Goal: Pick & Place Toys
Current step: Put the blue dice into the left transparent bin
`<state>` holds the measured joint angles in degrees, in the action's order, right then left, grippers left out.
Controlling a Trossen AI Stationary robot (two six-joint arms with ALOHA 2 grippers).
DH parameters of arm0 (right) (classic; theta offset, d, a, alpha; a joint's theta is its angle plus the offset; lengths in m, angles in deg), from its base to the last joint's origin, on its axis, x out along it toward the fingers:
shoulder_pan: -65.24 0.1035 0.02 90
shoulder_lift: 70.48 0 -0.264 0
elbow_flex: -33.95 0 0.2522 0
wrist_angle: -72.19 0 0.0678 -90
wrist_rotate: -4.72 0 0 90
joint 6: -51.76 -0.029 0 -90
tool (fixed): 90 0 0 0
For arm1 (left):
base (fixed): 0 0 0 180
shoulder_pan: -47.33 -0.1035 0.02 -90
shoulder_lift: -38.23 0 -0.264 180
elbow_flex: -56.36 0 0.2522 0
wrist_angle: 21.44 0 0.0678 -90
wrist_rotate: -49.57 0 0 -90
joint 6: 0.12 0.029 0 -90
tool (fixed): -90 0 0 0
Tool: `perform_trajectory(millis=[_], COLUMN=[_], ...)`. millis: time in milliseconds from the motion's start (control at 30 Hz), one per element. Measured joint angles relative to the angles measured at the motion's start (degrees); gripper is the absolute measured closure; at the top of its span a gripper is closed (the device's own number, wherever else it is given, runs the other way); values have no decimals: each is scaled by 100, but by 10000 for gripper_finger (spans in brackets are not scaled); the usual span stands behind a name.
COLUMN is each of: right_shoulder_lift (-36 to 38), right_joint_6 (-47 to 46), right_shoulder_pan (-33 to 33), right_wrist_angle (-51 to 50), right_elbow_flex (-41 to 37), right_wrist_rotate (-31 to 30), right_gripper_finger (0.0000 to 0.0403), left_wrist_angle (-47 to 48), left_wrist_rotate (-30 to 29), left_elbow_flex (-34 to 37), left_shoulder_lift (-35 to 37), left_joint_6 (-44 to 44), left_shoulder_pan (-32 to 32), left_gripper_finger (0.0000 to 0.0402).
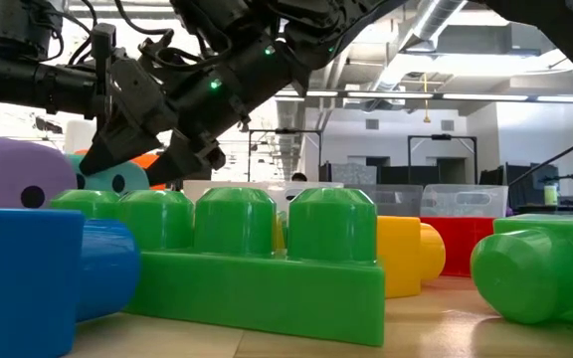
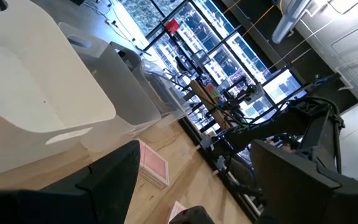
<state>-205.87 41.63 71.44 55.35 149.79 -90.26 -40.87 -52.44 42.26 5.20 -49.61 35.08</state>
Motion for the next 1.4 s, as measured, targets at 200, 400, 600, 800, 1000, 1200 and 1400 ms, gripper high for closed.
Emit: perform_trajectory(millis=[200,400,600,800,1000,1200,1400], right_shoulder_lift=[0,13,66,244,604,931,1365], right_joint_6=[-63,-710,-741,-690,-595,-583,-683], right_shoulder_pan=[-8,-41,-96,-152,-225,-237,-248], right_wrist_angle=[-23,-181,-231,-282,-760,-1372,-2370], right_elbow_flex=[4,17,11,3,-13,17,-6], right_wrist_rotate=[-112,-517,-408,-443,-482,-851,-1244], right_gripper_finger=[4,42,99,102,102,102,102], left_wrist_angle=[17,20,20,14,-105,-518,-1185], left_wrist_rotate=[2,10,17,15,-6,-219,-77], left_elbow_flex=[-1,-2,-2,-1,-2,-2,-2], left_shoulder_lift=[0,0,0,0,9,72,219], left_joint_6=[0,-2,105,111,492,1220,1482], left_shoulder_pan=[-1,0,-2,-2,-2,-24,-26], left_gripper_finger=[103,103,103,103,103,103,103])
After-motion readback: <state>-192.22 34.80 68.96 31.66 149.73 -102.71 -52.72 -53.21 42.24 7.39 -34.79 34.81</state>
